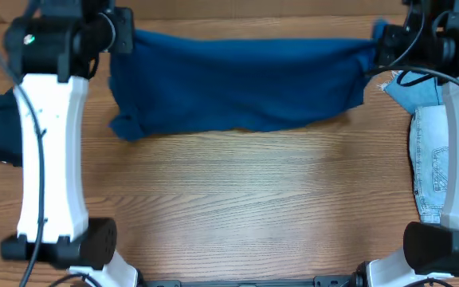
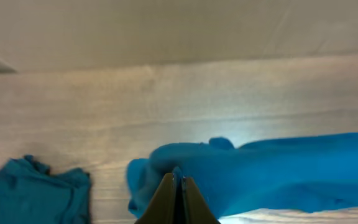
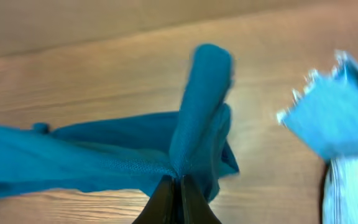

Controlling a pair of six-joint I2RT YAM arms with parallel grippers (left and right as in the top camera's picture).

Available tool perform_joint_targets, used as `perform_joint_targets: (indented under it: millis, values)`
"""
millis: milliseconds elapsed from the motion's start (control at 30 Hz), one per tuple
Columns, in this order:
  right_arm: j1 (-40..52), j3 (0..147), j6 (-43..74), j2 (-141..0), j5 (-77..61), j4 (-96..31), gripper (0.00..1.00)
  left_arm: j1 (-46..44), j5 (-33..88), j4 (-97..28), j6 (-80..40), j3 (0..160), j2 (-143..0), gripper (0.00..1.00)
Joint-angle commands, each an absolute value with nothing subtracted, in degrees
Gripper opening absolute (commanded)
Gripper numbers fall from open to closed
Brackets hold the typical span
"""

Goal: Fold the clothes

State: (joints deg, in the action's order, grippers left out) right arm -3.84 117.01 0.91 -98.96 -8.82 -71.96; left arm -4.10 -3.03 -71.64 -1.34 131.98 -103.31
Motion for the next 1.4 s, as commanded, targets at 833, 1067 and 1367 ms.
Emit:
perform_joint_targets:
  millis: [833, 1067, 1367]
  values:
    - [-3.9, 119.2, 4.4, -98.7, -6.7, -89.6, 0.64, -3.8, -6.8, -84.6, -1.6, 131.6, -102.0, 0.45]
    - [-3.9, 119.2, 4.7, -105.6, -9.4, -89.9, 0.7, -3.8, 9.1, -75.9, 4.4, 125.7, -119.3, 0.54]
    - [-3.9, 119.2, 4.7, -105.8, -9.5, -88.9, 0.73, -3.8, 17.9, -75.6, 5.1, 125.7, -137.0, 0.66]
